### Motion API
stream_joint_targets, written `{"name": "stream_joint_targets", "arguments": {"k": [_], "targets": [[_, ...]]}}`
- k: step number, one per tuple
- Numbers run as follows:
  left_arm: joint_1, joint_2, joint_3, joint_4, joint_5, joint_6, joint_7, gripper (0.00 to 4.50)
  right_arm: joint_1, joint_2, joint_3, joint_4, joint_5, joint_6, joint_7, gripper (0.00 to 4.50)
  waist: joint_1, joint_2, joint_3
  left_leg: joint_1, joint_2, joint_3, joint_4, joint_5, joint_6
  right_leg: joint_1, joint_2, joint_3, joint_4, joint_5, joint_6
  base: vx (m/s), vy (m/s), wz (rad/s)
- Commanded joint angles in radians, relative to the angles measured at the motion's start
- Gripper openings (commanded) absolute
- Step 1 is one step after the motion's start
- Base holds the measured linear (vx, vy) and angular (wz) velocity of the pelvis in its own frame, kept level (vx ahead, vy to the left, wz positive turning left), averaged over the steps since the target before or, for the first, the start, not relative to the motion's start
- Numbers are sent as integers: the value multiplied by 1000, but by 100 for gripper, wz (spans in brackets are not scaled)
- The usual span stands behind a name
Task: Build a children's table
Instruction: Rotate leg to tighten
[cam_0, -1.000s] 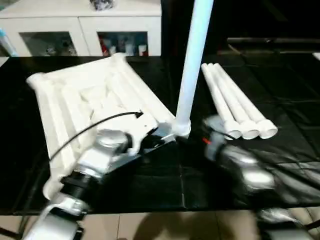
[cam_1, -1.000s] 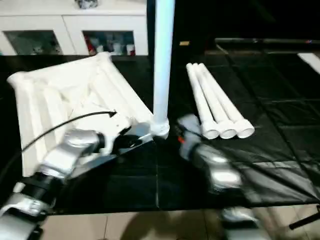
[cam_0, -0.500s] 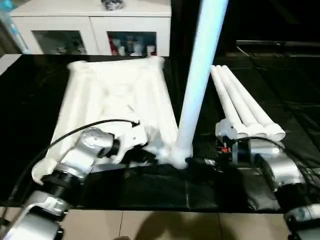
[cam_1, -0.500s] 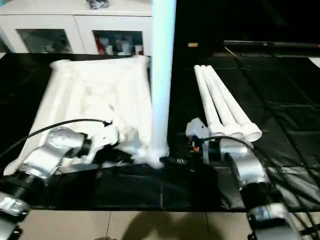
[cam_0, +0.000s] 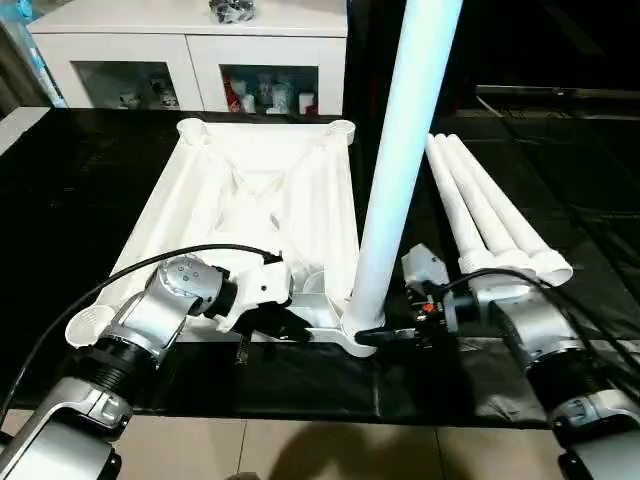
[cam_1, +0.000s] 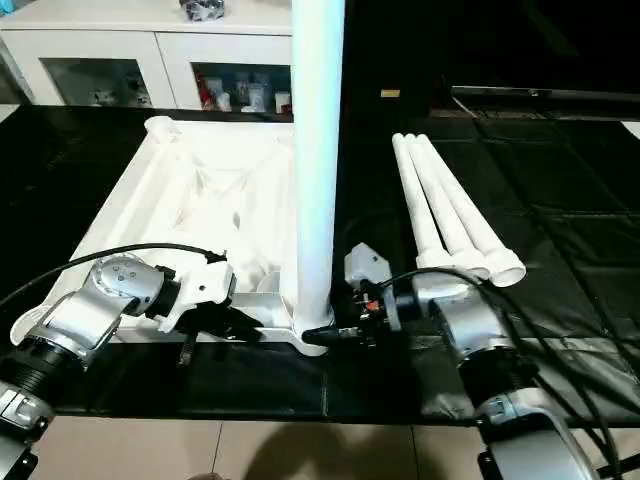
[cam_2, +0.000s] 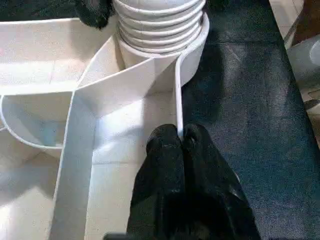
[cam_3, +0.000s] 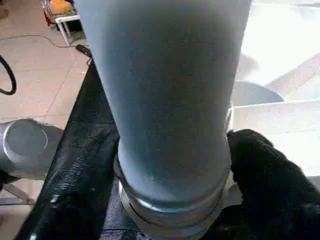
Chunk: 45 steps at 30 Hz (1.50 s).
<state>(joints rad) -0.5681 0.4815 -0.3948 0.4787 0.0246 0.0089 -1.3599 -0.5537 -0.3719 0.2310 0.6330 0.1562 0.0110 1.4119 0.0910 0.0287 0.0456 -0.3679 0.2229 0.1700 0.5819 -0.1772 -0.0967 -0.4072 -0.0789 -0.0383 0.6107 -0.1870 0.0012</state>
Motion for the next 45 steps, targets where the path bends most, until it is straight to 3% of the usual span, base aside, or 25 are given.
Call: {"name": "stream_joint_targets", "arguments": {"k": [1,5,7,9,10,15,18,19,20,21,22,23,24,26,28,29,32,34,38,40,45], "targets": [[9,5,-74,21,47,-14,-55,0,-22,-3,7,1,-3,-1,20,305,-3,0,-67,9,1,13,-60,-194,46,54,-36,22,-56,-64,-277,0,0,0],[6,2,-72,26,42,-10,-62,0,-18,-1,6,5,0,-2,23,281,-2,1,-68,10,1,13,-59,-190,49,55,-36,21,-54,-49,-282,0,0,0],[6,3,-72,28,43,-13,-62,0,-16,1,3,6,3,1,19,277,-1,7,-67,11,2,13,-60,-198,46,54,-36,21,-54,-52,-284,0,0,0],[6,3,-72,29,43,-14,-62,0,-16,2,2,7,3,3,19,276,-2,4,-67,12,1,12,-61,-212,42,55,-36,20,-55,-65,-284,0,0,0],[5,-7,-58,35,32,9,-48,0,-2,10,-5,-7,17,20,12,275,-2,9,-67,12,2,12,-61,-213,40,55,-37,21,-55,-63,-285,0,0,0],[-5,-54,-10,49,17,92,56,0,41,56,-47,-50,58,78,-77,274,-1,8,-63,14,2,13,-63,-236,33,54,-36,22,-60,-89,-282,0,0,0],[-4,-116,37,30,0,194,182,0,84,148,-83,-66,52,104,-276,274,-8,6,-57,15,1,11,-70,-276,10,52,-40,23,-69,-196,-253,0,0,0],[-4,-127,45,24,-3,212,203,0,91,165,-87,-66,48,104,-312,274,-11,7,-53,18,-1,9,-73,-311,-3,47,-44,23,-79,-282,-231,0,0,0],[-2,-141,55,15,-6,240,232,0,97,188,-93,-66,46,113,-354,273,-20,2,-51,9,-7,2,-78,-321,-12,58,-44,19,-83,-362,-196,0,0,0],[-2,-146,58,12,-7,250,241,0,99,195,-95,-67,46,116,-369,273,-22,10,-52,8,-7,0,-81,-321,-18,58,-44,18,-83,-381,-183,0,0,0],[1,-176,78,-11,-7,300,303,0,99,243,-113,-55,50,128,-447,273,-28,7,-51,14,-8,0,-80,-341,-15,49,-44,18,-94,-423,-164,0,0,0],[6,-215,102,-39,-6,358,378,0,84,301,-140,-23,61,140,-537,272,-38,11,-51,16,-5,2,-78,-337,-21,45,-45,24,-91,-400,-175,0,0,0],[11,-248,119,-65,0,403,439,0,70,348,-162,6,62,143,-620,272,-44,13,-52,14,-8,0,-79,-332,-23,47,-46,21,-92,-404,-179,0,0,0],[16,-298,140,-98,15,457,527,0,45,402,-175,60,36,123,-739,272,-57,8,-50,7,-13,-4,-81,-334,-19,50,-42,13,-97,-444,-158,0,0,0],[15,-317,146,-105,24,470,562,0,36,416,-175,80,18,110,-779,272,-61,11,-52,8,-13,-4,-79,-334,-13,46,-43,13,-103,-465,-145,0,0,0],[10,-342,154,-107,35,480,610,0,25,430,-179,103,-2,105,-838,272,-59,6,-52,10,-14,-3,-78,-333,-4,44,-41,13,-107,-459,-142,0,0,0],[1,-385,170,-110,42,498,685,0,15,440,-181,124,-34,97,-915,272,-57,10,-55,10,-13,0,-77,-306,1,43,-36,17,-99,-363,-171,0,0,0],[4,-387,171,-115,44,501,695,0,20,443,-199,117,-23,99,-907,328,-54,11,-58,9,-11,2,-75,-291,12,45,-34,19,-93,-289,-188,0,0,0],[17,-370,160,-122,52,498,679,0,20,439,-222,121,-19,93,-911,354,-55,14,-63,3,-11,2,-72,-237,25,53,-34,18,-82,-169,-218,0,0,0],[28,-354,155,-128,52,488,658,0,22,432,-227,117,-14,79,-906,375,-56,15,-63,3,-10,3,-72,-228,29,55,-34,18,-79,-143,-231,0,0,0],[40,-297,146,-101,39,405,581,0,49,357,-201,83,-45,6,-828,420,-56,14,-59,6,-9,5,-75,-273,24,52,-37,19,-88,-217,-220,0,0,0]]}}
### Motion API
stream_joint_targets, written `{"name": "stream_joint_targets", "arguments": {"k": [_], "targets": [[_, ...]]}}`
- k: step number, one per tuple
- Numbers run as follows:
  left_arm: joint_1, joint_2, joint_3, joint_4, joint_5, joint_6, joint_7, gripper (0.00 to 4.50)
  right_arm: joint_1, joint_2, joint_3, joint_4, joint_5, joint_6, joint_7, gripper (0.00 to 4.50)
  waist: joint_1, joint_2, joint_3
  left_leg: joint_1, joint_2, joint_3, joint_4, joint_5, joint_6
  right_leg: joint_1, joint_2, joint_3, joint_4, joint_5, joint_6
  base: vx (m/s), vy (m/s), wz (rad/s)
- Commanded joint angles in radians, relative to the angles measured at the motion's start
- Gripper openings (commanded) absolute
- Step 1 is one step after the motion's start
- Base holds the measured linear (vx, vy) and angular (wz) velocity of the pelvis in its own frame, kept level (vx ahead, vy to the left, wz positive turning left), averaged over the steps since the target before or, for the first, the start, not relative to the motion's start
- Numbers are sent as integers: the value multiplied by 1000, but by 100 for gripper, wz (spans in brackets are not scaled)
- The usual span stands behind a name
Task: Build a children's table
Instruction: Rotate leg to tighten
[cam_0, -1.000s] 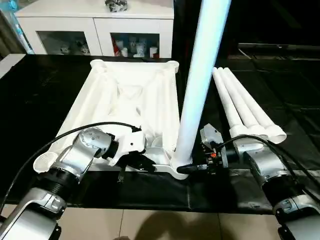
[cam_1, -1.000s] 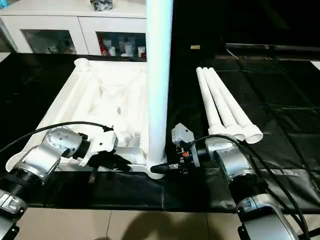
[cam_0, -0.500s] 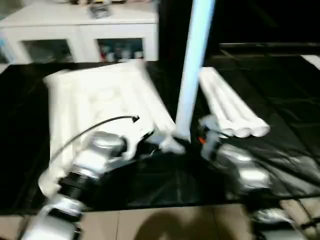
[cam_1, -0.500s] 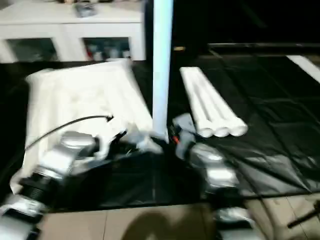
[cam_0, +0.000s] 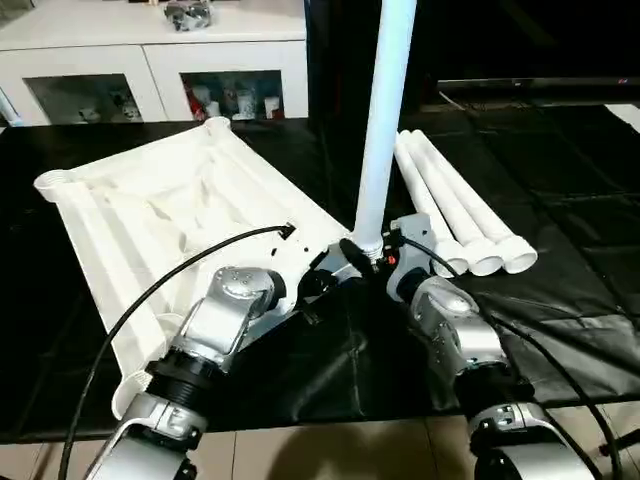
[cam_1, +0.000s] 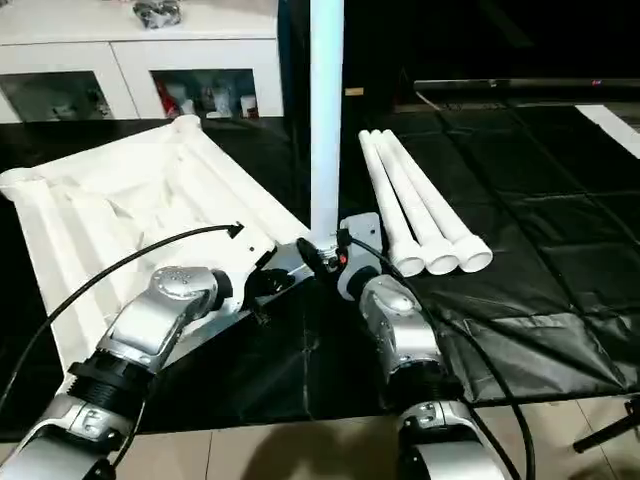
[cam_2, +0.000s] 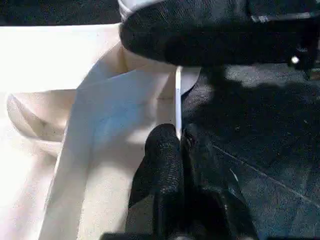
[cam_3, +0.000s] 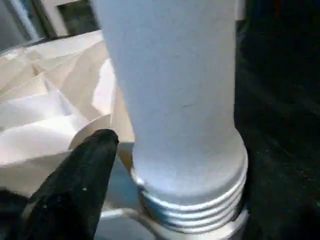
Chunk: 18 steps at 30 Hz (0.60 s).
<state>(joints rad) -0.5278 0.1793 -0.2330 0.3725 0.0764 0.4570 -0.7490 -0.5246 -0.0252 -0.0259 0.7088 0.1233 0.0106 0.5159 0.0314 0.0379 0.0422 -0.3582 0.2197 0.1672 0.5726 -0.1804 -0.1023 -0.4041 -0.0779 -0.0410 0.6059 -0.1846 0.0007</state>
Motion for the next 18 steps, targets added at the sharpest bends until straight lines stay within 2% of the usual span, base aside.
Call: {"name": "stream_joint_targets", "arguments": {"k": [1,3,6,9,10,13,18], "targets": [[-1,39,-25,26,-12,-80,-77,0,29,-30,43,-10,-3,-9,123,427,6,2,-56,-3,-7,7,-65,-273,35,51,-36,22,-85,-223,-211,0,0,0],[-3,49,-27,33,-11,-87,-90,0,30,-42,39,-14,-1,-14,141,444,6,2,-56,-4,-6,8,-65,-263,37,51,-36,23,-81,-205,-216,0,0,0],[-3,116,-55,57,-7,-159,-194,0,41,-139,41,-40,5,-52,262,444,8,3,-57,-3,-6,9,-63,-257,43,52,-37,23,-81,-197,-225,0,0,0],[3,164,-82,59,-11,-208,-286,0,54,-205,49,-82,32,-52,385,444,14,6,-60,2,-2,11,-60,-232,57,52,-35,24,-74,-127,-247,0,0,0],[9,195,-102,55,-21,-237,-356,0,67,-249,65,-121,58,-34,481,444,19,7,-62,0,-1,11,-58,-208,70,58,-34,22,-66,-61,-263,0,0,0],[11,227,-123,58,-22,-271,-420,0,74,-289,80,-152,70,-24,563,444,23,8,-64,-1,0,14,-53,-174,87,60,-33,19,-58,4,-288,0,0,0],[11,279,-166,87,-26,-354,-550,0,68,-364,141,-176,63,-32,744,444,34,10,-62,3,2,16,-54,-206,80,58,-35,19,-61,-39,-294,0,0,0]]}}
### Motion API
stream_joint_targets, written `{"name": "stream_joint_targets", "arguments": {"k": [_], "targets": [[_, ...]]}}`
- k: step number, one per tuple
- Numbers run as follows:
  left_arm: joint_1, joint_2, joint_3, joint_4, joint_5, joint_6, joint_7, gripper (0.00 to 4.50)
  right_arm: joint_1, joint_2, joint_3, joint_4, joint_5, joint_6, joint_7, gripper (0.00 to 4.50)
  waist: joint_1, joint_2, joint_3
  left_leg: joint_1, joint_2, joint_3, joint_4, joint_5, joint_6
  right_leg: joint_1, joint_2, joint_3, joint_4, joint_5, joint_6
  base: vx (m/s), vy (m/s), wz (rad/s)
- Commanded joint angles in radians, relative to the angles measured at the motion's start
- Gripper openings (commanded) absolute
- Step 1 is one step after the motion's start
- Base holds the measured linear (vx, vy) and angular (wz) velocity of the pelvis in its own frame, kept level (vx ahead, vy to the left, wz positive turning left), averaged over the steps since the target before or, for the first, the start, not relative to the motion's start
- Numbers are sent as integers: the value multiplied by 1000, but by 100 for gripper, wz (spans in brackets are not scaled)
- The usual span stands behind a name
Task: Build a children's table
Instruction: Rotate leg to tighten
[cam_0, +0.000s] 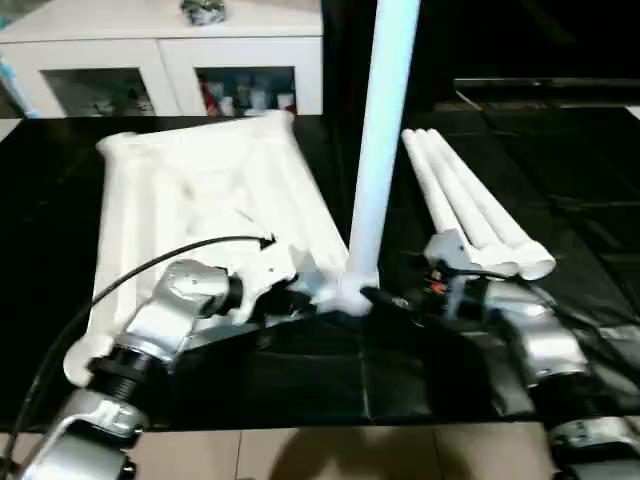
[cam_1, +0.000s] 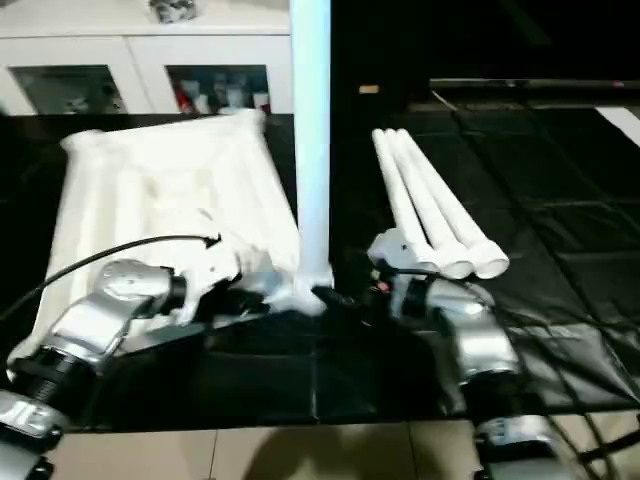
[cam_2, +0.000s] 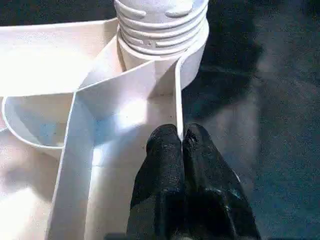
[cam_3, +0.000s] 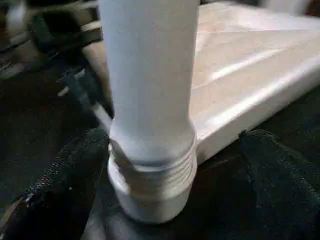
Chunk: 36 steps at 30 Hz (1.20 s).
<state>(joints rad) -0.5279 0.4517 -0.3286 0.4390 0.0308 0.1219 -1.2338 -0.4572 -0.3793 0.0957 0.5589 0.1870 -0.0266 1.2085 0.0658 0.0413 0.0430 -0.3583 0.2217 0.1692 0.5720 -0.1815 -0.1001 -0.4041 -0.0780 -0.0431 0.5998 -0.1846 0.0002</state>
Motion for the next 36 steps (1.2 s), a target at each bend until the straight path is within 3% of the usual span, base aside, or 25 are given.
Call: {"name": "stream_joint_targets", "arguments": {"k": [1,5,11,17,28,36], "targets": [[10,13,-79,24,21,-33,-84,0,-3,-19,34,-31,-1,11,82,444,1,6,-62,3,0,14,-55,-212,73,57,-35,21,-55,-54,-292,0,0,0],[4,27,-104,30,27,-69,-134,0,-25,-30,71,-28,-11,13,143,444,2,3,-61,5,1,13,-57,-236,61,57,-37,22,-59,-105,-284,0,0,0],[-12,34,-123,48,38,-117,-181,0,-76,-11,105,20,-26,-1,175,444,9,1,-64,8,3,14,-55,-211,54,54,-37,24,-54,-89,-284,0,0,0],[-24,36,-133,64,46,-142,-200,0,-97,9,145,48,-38,12,211,387,19,1,-66,6,2,14,-54,-190,57,55,-36,23,-48,-45,-290,0,0,0],[-35,34,-135,93,48,-161,-211,0,-115,27,161,84,-36,22,235,287,19,4,-66,7,1,13,-54,-201,47,56,-37,23,-49,-59,-286,0,0,0],[-42,4,-104,105,19,-103,-176,0,-94,48,126,69,18,104,224,276,21,7,-66,8,1,13,-54,-216,42,57,-36,23,-49,-61,-293,0,0,0]]}}
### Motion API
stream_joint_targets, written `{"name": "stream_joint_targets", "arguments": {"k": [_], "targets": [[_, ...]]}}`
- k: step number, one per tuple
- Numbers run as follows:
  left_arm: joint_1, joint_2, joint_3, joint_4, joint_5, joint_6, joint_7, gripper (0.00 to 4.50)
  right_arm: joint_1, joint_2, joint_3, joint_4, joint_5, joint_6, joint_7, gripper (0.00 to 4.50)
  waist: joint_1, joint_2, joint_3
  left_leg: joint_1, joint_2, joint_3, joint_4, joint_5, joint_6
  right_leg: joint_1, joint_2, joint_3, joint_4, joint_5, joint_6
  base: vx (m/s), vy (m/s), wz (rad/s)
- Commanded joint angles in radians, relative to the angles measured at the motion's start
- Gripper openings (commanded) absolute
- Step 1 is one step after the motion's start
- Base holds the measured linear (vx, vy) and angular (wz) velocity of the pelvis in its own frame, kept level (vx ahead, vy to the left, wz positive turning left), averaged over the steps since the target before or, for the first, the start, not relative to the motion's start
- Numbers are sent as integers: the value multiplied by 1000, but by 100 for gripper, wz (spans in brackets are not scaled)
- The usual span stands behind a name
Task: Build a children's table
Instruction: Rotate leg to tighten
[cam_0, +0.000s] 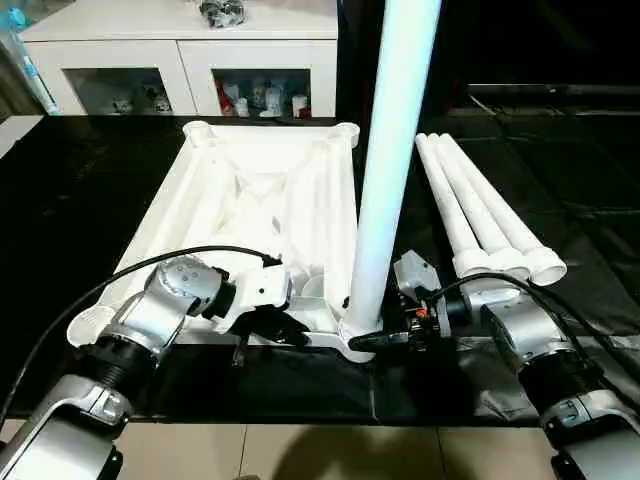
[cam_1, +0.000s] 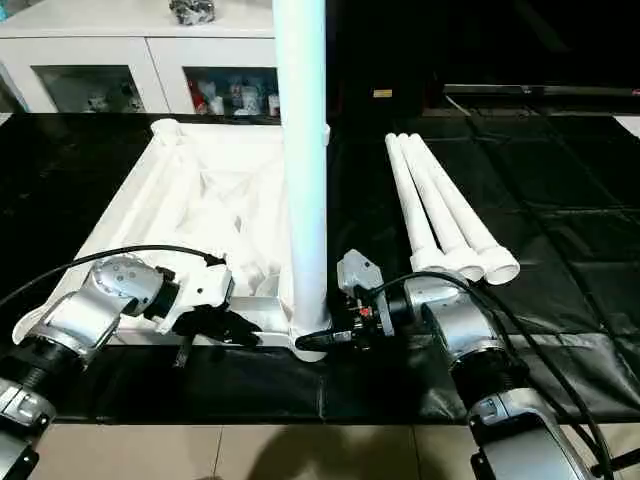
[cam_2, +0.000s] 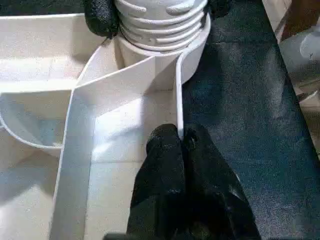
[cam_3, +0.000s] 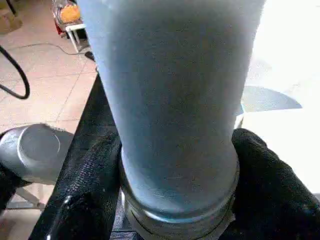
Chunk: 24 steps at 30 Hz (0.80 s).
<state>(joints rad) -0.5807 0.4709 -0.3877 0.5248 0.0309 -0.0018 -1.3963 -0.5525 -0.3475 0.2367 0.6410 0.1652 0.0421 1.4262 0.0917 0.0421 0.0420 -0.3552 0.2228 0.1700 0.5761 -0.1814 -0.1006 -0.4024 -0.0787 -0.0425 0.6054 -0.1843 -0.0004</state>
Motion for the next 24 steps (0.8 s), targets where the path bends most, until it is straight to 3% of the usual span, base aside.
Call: {"name": "stream_joint_targets", "arguments": {"k": [1,4,5,6,7,8,9,11,12,14,18,21,22,24], "targets": [[9,-34,-28,22,12,52,24,0,19,29,-22,-31,43,49,-26,275,-7,10,-63,5,0,13,-59,-228,38,54,-35,23,-56,-73,-291,0,0,0],[3,-76,13,29,-3,112,115,0,55,66,-30,-65,37,66,-118,275,-6,6,-58,5,-1,12,-63,-255,24,54,-36,24,-62,-133,-274,0,0,0],[0,-98,32,29,-8,144,166,0,69,90,-34,-77,29,75,-177,275,-8,10,-53,8,-3,11,-66,-297,14,51,-38,23,-70,-215,-258,0,0,0],[-3,-127,56,23,-9,181,237,0,82,132,-45,-85,24,85,-258,275,-12,6,-50,8,-2,11,-69,-314,8,51,-37,24,-74,-254,-244,0,0,0],[-6,-157,80,11,-14,231,302,0,88,176,-58,-82,21,98,-340,275,-14,11,-47,14,-5,8,-70,-342,-6,45,-41,24,-81,-342,-218,-53,-4,-4],[-9,-186,102,2,-17,272,362,0,91,220,-73,-73,22,114,-415,275,-20,5,-47,13,-8,4,-72,-347,-16,46,-44,23,-88,-411,-189,-53,-4,-4],[-11,-221,122,-13,-11,317,437,0,83,281,-93,-45,15,124,-522,275,-29,1,-46,5,-11,1,-75,-326,-23,47,-43,22,-89,-450,-162,-54,-3,-7],[-9,-236,127,-21,-8,335,464,0,77,305,-97,-28,8,123,-565,275,-44,1,-45,6,-15,-2,-73,-341,-15,42,-44,18,-103,-526,-130,0,0,0],[-7,-242,129,-29,-5,348,475,0,75,316,-99,-25,2,125,-584,275,-44,9,-45,6,-16,-3,-73,-343,-11,40,-44,17,-105,-537,-124,0,0,0],[-10,-291,152,-47,8,405,567,0,51,363,-120,22,-16,113,-693,275,-54,3,-45,9,-15,-2,-71,-361,-2,32,-41,17,-111,-538,-122,0,0,0],[-25,-362,183,-70,19,467,684,0,11,406,-149,102,-41,103,-839,275,-63,7,-44,3,-16,-5,-73,-361,2,31,-39,14,-109,-528,-124,0,0,0],[-24,-377,182,-97,31,500,709,0,14,419,-167,97,-57,117,-866,275,-62,6,-48,3,-14,-4,-74,-355,12,32,-37,16,-108,-466,-134,0,0,0],[-22,-375,179,-101,34,504,710,0,16,420,-169,94,-60,118,-871,275,-61,8,-51,-2,-13,-3,-76,-333,18,37,-35,17,-101,-392,-155,0,0,0],[-14,-368,175,-109,36,508,713,0,21,414,-166,92,-64,107,-871,275,-61,10,-52,-3,-12,-2,-76,-323,18,39,-35,18,-98,-348,-169,0,0,0]]}}
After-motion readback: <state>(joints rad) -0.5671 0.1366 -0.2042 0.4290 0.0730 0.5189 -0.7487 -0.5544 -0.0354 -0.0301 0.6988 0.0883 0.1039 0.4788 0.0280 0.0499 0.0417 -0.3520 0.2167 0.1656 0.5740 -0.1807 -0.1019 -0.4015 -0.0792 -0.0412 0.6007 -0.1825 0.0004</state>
